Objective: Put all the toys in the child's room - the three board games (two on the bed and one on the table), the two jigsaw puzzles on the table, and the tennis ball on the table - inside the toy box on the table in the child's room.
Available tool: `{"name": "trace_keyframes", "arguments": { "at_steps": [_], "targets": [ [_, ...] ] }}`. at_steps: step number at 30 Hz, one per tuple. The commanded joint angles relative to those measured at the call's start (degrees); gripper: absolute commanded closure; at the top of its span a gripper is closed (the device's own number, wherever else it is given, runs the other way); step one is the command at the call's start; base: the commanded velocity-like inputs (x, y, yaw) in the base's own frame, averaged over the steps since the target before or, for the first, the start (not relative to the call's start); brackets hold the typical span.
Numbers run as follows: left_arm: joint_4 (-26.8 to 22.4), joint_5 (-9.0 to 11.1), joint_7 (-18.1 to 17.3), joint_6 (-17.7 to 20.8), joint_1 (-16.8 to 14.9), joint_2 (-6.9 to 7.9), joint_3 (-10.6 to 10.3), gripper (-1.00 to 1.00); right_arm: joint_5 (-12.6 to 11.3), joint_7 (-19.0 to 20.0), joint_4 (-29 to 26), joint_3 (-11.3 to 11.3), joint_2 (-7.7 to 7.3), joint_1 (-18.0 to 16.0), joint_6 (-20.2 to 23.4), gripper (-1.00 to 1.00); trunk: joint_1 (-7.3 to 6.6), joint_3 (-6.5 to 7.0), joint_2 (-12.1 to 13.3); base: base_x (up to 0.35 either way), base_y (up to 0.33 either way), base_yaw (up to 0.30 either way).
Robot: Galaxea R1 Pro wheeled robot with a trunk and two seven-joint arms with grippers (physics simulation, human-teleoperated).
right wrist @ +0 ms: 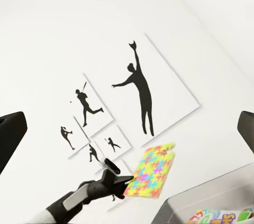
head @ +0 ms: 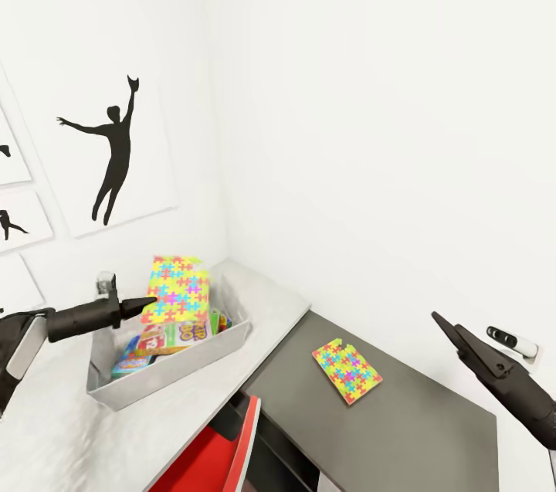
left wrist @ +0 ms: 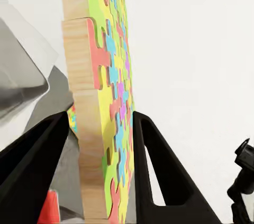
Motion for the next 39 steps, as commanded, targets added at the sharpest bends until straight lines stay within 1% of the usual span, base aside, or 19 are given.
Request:
{"name": "trace_keyframes", "arguments": {
  "at_steps": [1, 3, 4, 7, 9, 10, 13, 17, 22, 26, 30, 34, 39],
  "targets": [
    [2.31, 0.02, 1.9, 0.33, -2.0, 0.0, 0.03, 1.0, -0.11, 0.04, 0.0, 0.03, 0.01, -0.05, 0.53, -1.0, 0.03, -0.11, -0.11, 0.0, 0.0, 0.0],
    [6.75, 0.01, 5.63, 0.26, -4.97, -0.01, 0.06, 1.0, -0.13, -0.04, 0.01, 0.12, 0.03, -0.04, 0.52, -1.0, 0.03, -0.11, -0.11, 0.0, 0.0, 0.0],
    [8.52, 0.04, 7.49, 0.24, -5.95, -0.04, 0.08, 1.0, -0.12, -0.07, 0.04, 0.14, 0.03, -0.05, 0.52, -1.0, 0.03, -0.11, -0.11, 0.0, 0.0, 0.0],
    [10.77, 0.15, 12.31, 0.22, -7.26, -0.31, 0.14, 1.0, -0.12, -0.14, 0.08, 0.16, 0.04, -0.03, 0.52, -1.0, 0.03, -0.11, -0.11, 0.0, 0.0, 0.0],
    [11.42, 0.28, 16.2, 0.22, -7.68, -0.52, 0.19, 1.0, -0.11, -0.16, 0.09, 0.22, 0.04, -0.05, 0.52, -1.0, 0.03, -0.11, -0.11, 0.0, 0.0, 0.0],
    [11.51, 0.32, 17.05, 0.21, -7.75, -0.56, 0.19, 1.0, -0.11, -0.16, 0.09, 0.23, 0.04, -0.05, 0.51, -1.0, 0.03, -0.11, -0.11, 0.0, 0.0, 0.0],
    [11.78, 0.36, 21.05, 0.16, -7.96, -1.06, 0.21, 1.0, -0.1, -0.17, 0.1, 0.22, 0.04, -0.03, 0.5, -1.0, 0.03, -0.11, -0.11, 0.0, 0.0, 0.0],
    [11.85, 0.34, 24.28, -0.37, -8.01, -1.68, 0.22, 1.0, -0.1, -0.17, 0.1, 0.25, 0.07, -0.05, 0.49, -1.0, 0.03, -0.11, -0.11, 0.0, 0.0, 0.0],
    [11.87, 0.29, 29.72, -2.75, -8.21, -3.26, 0.22, 1.0, -0.1, -0.2, -0.14, 0.13, 0.05, -0.03, 0.49, -1.0, 0.03, -0.11, -0.11, 0.0, 0.0, 0.0],
    [11.87, 0.32, 32.66, -3.93, -8.35, -4.58, 0.16, 1.0, -0.1, -0.25, -0.3, 0.02, -0.11, -0.05, 0.55, -1.0, 0.03, -0.07, -0.11, 0.0, 0.0, 0.0],
    [11.87, 0.27, 34.31, -5.91, -9.02, -5.49, 0.14, 1.0, -0.1, -0.26, -0.39, 0.04, -0.13, -0.06, 0.57, -1.0, 0.03, -0.12, -0.11, 0.0, 0.0, 0.0],
    [11.87, 0.26, 35.89, -6.91, -9.52, -5.97, 0.13, 1.0, -0.1, -0.32, -0.42, 0.08, -0.26, -0.05, 0.67, -1.0, 0.03, -0.31, -0.11, 0.0, 0.0, 0.0],
    [11.87, 0.34, 36.55, -7.13, -9.94, -6.05, 0.13, 1.0, -0.1, -0.34, -0.43, 0.16, -0.31, -0.05, 0.78, -1.0, 0.03, -0.61, -0.11, 0.0, 0.0, 0.0]
  ]
}}
